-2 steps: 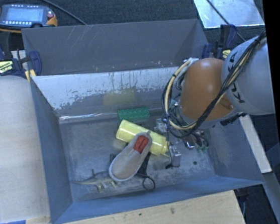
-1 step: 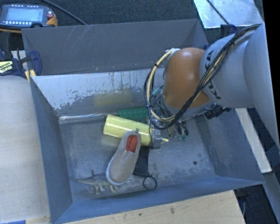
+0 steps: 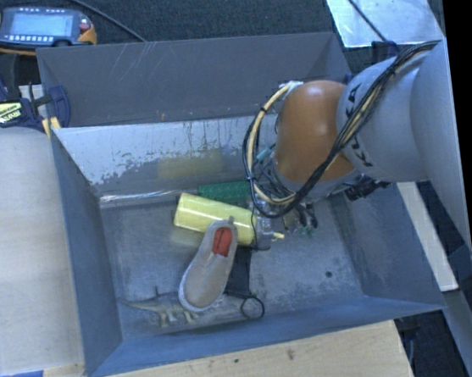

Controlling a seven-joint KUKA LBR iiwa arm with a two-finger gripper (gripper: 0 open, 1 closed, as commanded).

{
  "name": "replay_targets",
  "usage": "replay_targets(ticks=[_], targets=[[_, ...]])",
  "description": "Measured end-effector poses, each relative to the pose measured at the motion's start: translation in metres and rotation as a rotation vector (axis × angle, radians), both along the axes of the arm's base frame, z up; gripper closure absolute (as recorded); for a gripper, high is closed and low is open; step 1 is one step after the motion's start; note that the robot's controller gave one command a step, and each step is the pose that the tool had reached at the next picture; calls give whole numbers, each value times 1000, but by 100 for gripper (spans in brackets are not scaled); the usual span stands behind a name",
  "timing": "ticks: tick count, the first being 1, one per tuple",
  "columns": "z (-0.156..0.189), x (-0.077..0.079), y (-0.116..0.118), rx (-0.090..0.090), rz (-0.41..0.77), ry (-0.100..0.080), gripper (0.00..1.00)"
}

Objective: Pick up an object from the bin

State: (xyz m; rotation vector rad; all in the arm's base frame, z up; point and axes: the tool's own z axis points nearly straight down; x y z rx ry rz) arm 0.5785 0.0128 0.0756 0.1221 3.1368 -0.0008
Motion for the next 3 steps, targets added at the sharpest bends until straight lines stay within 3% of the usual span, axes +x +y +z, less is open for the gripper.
replay_targets(ticks=[1, 2, 3], targets=[[47, -10, -17, 1, -1, 7, 100], [53, -17, -42, -1, 34, -12, 100], [87, -6, -50, 0, 51, 7, 100]])
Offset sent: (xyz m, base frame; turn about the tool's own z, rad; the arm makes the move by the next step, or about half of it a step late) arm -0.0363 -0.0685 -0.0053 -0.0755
